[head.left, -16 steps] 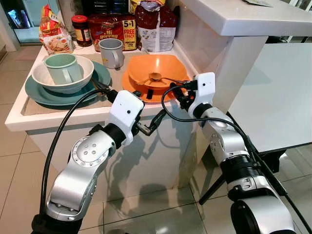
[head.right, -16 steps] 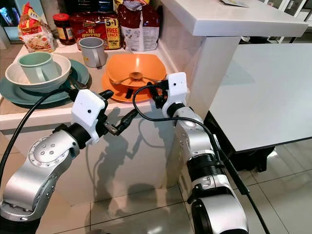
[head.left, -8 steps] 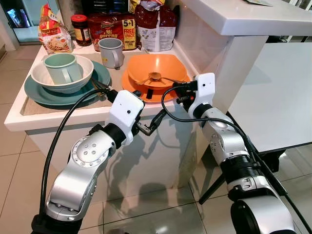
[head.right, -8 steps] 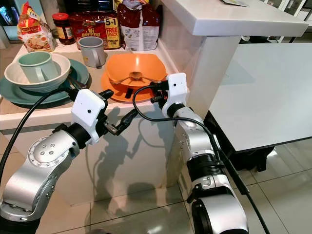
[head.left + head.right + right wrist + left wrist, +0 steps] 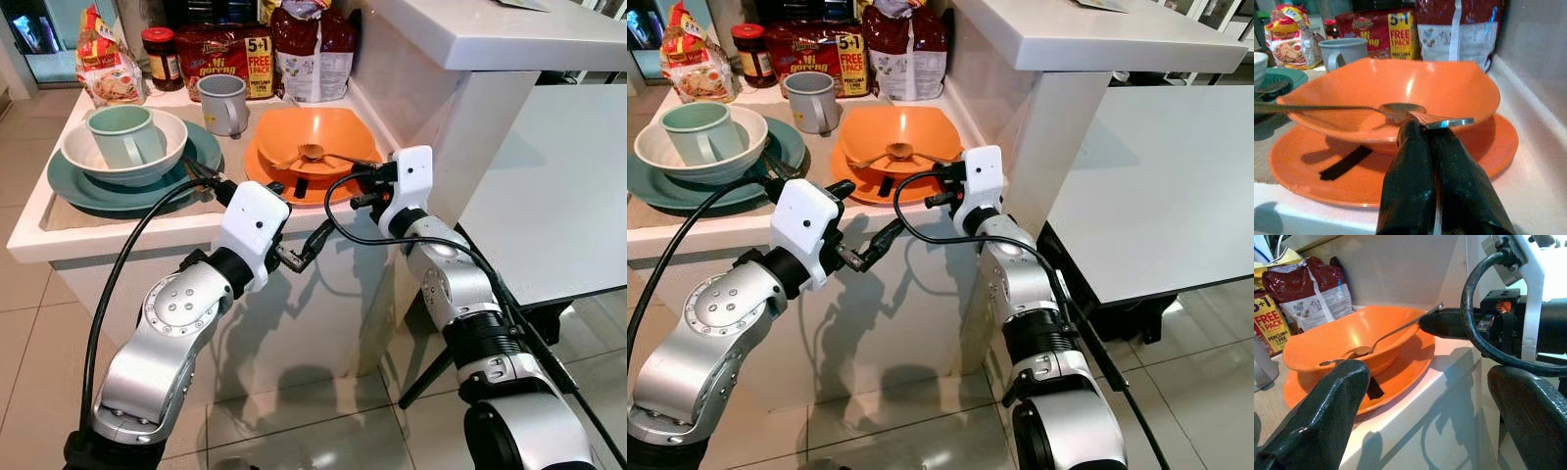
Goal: Setting the table
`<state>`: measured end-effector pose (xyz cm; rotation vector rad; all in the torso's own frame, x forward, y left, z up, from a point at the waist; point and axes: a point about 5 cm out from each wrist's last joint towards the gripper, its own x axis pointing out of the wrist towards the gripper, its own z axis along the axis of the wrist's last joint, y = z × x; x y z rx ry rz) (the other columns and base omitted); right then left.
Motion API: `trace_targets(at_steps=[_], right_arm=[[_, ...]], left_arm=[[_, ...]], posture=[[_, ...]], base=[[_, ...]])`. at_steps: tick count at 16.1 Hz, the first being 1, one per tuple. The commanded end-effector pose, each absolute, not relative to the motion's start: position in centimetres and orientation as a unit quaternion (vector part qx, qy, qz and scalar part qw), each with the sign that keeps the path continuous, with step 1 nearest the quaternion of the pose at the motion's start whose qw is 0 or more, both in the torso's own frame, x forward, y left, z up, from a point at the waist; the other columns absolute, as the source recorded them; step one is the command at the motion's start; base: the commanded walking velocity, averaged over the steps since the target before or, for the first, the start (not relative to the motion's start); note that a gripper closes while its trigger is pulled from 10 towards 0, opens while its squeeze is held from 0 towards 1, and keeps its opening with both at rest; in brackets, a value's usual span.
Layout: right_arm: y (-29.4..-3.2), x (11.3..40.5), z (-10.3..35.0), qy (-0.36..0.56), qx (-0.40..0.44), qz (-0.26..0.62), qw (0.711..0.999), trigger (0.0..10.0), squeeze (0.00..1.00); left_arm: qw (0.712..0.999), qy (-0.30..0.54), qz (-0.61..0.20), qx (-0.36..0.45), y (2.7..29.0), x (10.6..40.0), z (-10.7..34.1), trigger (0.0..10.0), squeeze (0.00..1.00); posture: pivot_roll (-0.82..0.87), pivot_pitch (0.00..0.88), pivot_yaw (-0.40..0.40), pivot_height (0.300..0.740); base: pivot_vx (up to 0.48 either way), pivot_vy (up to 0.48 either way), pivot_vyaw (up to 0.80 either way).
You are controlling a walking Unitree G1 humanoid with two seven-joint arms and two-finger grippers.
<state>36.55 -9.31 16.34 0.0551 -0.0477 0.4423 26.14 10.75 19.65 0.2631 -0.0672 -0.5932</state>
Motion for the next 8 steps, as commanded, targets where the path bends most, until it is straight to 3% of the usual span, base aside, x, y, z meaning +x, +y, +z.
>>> trace_targets(at_steps=[1, 8], right_arm=[[-9.1, 36.5, 17.6, -0.053, 0.008, 0.223, 0.973, 0.0, 0.00], [-7.1, 34.1, 16.8, -0.059, -0.014, 0.246, 0.967, 0.0, 0.00]], left_arm=[[0.945, -0.041, -0.296, 0.132, 10.3, 25.9, 19.9, 10.0, 0.00], [0.942, -0.040, -0.305, 0.136, 10.3, 25.9, 19.8, 10.0, 0.00]], posture=[[0.08, 0.000, -0.071, 0.740], [0.06, 0.000, -0.054, 0.740]], base=[[0.000, 0.000, 0.00], [0.000, 0.000, 0.00]])
